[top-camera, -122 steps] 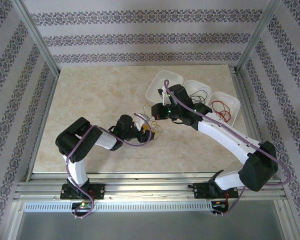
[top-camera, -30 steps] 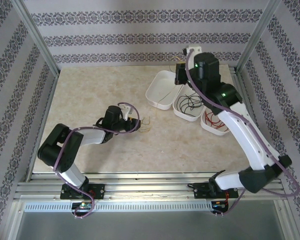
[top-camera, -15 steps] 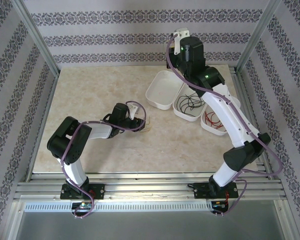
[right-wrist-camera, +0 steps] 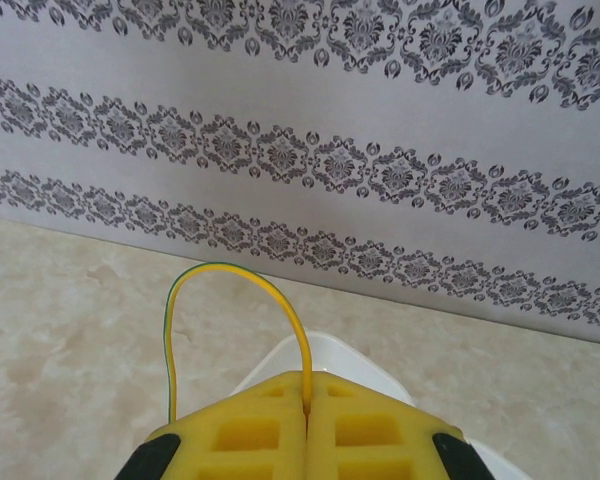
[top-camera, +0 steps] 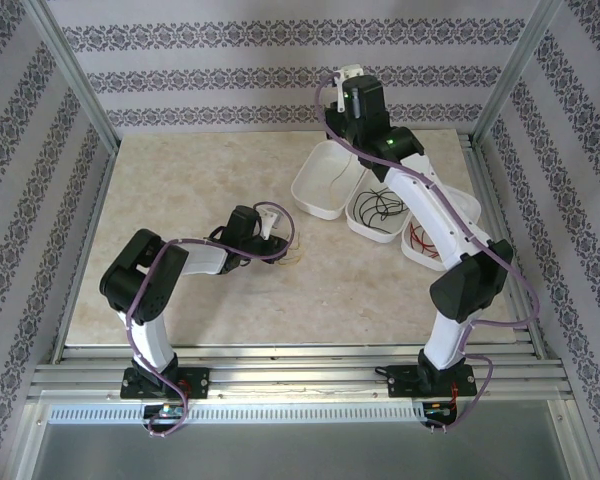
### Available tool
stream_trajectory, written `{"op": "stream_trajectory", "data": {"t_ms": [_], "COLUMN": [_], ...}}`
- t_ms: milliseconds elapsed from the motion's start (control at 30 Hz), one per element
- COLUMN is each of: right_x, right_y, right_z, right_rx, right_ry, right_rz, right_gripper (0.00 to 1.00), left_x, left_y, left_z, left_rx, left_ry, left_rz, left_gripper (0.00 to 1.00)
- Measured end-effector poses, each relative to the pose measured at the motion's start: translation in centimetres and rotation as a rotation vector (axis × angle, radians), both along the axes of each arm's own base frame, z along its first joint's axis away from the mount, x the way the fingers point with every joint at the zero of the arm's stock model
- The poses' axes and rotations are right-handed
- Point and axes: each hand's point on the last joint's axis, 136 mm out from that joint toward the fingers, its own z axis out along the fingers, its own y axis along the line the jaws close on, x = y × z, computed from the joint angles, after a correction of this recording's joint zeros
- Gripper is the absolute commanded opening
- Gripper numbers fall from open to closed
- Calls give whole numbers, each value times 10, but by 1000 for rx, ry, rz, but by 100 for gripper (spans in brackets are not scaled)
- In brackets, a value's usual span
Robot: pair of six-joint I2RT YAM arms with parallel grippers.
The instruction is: Untangle the cables
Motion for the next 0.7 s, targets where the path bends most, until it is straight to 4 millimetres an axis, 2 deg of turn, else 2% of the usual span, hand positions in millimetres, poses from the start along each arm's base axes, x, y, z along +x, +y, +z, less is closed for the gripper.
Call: {"op": "stream_trajectory", "data": {"t_ms": [233,300,367,500,700], "right_x": [7,11,16,31,45], "right_y": [-11,-13,-14,-14,-10], "right_z": [-6,-11,-21,-54,-115], "right_rx": [17,20,21,6,-20], "right_ry": [13,24,42,100,224], "right_rz": [-32,-39,-49,-61,-61], "right_gripper": [0,0,0,0,0], "left_x": [0,1,1,2,0], "left_y": [1,1,2,2,3], "left_z": [-2,-2,-2,-1,2], "left_rx": [3,4,2,-3,-11], "left_ry": [3,4,6,9,11], "left_rz": [5,10,16,25,34], "left_gripper": [7,1,0,0,0]}}
